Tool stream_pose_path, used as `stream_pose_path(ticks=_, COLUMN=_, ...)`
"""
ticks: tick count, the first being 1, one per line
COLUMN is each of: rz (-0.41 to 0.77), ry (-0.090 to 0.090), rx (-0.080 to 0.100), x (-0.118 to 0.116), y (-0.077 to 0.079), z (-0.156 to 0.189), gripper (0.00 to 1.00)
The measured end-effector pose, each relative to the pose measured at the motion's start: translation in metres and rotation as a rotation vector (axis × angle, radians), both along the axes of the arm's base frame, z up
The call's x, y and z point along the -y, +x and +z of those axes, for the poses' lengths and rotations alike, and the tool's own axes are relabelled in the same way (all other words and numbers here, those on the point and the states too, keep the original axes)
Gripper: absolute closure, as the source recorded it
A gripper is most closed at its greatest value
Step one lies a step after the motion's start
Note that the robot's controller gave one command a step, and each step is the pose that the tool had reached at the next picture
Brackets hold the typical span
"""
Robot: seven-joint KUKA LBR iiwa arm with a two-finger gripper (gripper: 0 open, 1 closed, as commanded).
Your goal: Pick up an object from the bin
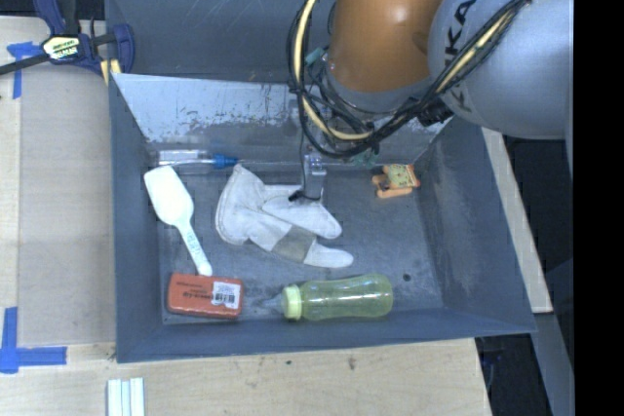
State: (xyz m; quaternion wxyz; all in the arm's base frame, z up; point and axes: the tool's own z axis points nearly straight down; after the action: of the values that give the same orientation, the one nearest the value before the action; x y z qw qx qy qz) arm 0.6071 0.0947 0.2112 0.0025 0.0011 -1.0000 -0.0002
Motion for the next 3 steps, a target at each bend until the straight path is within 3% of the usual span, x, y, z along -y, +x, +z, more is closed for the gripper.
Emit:
stream_pose_path(ticks=1, rz=-0.002, ry=0.001, rx=0.008, x=0.000, y=0.001, z=0.005, gripper=0.00)
stream_pose_path(ticks=2, rz=0.004, ry=0.001, rx=0.013, x=0.004, y=-0.022, z=-0.041, gripper=0.00)
stream_pose_path(ticks=3, rz=-0.101, ry=0.000, rx=0.006, x=0.008, y=-0.034, z=-0.081, gripper=0.00)
